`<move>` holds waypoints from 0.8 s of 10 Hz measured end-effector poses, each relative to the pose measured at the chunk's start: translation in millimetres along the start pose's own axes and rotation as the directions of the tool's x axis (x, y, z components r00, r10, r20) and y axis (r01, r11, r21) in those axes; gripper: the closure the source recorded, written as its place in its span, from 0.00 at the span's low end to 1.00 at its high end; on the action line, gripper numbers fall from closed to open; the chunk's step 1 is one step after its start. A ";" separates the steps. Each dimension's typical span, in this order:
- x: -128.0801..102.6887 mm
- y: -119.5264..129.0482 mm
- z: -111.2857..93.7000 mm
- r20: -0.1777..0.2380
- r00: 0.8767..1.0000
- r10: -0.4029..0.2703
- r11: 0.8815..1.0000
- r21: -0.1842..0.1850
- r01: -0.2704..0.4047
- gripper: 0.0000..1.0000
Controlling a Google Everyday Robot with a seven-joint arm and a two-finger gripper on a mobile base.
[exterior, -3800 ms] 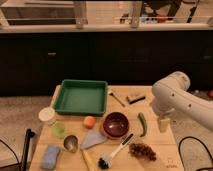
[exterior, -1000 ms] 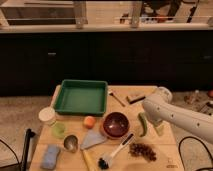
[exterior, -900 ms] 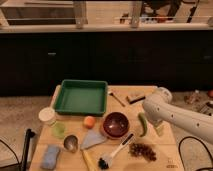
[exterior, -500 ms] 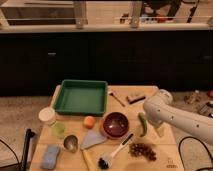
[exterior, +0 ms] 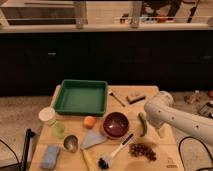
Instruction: Place pepper in metal cup
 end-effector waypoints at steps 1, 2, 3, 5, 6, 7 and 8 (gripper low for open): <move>-1.4 -1.2 -2.2 -0.001 1.000 -0.007 1.000 0.009 0.007 0.20; -3.4 -2.0 -3.9 -0.001 1.000 -0.017 1.000 0.018 0.017 0.20; -3.6 -3.1 -4.8 0.001 1.000 -0.028 0.999 0.022 0.028 0.20; -8.7 -9.8 3.1 0.017 0.992 -0.124 0.992 0.034 0.124 0.20; -8.0 -11.9 6.5 0.030 0.990 -0.137 0.990 0.038 0.136 0.20; -6.9 -13.1 10.7 0.043 0.989 -0.145 0.989 0.040 0.143 0.20; -6.5 -16.3 13.2 0.052 0.987 -0.151 0.988 0.043 0.149 0.20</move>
